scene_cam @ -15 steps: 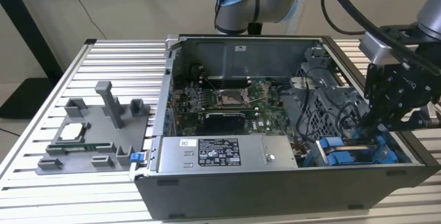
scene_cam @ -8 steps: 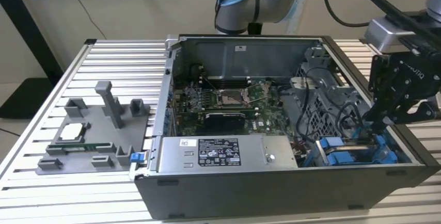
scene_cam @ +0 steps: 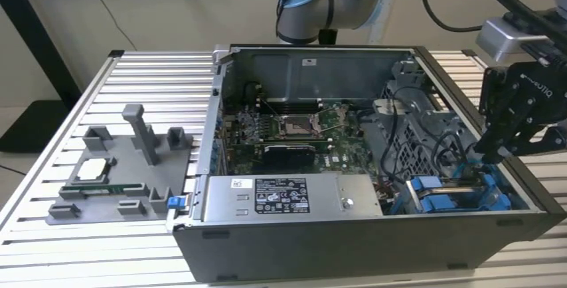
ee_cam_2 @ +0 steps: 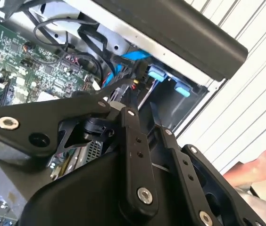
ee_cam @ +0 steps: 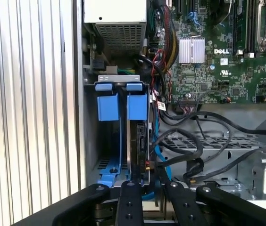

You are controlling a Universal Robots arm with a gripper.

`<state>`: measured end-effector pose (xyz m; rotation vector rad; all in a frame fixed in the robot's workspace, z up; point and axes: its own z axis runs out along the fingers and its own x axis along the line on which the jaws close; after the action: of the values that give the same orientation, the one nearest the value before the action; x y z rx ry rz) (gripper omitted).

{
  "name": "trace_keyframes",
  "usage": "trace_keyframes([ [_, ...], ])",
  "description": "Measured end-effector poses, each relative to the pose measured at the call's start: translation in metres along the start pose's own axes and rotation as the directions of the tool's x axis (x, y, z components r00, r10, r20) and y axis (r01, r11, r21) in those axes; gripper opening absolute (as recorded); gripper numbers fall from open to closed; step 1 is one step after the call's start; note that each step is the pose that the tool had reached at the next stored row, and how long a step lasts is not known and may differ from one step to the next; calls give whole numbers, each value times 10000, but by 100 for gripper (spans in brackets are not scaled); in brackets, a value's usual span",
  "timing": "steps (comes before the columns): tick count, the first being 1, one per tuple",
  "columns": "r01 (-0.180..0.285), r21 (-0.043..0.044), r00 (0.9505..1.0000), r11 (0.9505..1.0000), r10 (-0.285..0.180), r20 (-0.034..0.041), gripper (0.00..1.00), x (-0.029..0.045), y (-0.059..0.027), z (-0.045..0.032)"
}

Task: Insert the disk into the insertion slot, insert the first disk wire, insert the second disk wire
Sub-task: 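Insert the second disk wire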

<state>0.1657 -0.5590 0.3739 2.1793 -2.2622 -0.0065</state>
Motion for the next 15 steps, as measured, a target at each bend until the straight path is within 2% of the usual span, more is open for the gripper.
trace_keyframes([
  [8, 18, -127, 10000, 9999, -18, -5, 100, -8, -215, 0],
  [15, 34, -133, 10000, 9999, -35, -4, 100, -9, -237, 0],
])
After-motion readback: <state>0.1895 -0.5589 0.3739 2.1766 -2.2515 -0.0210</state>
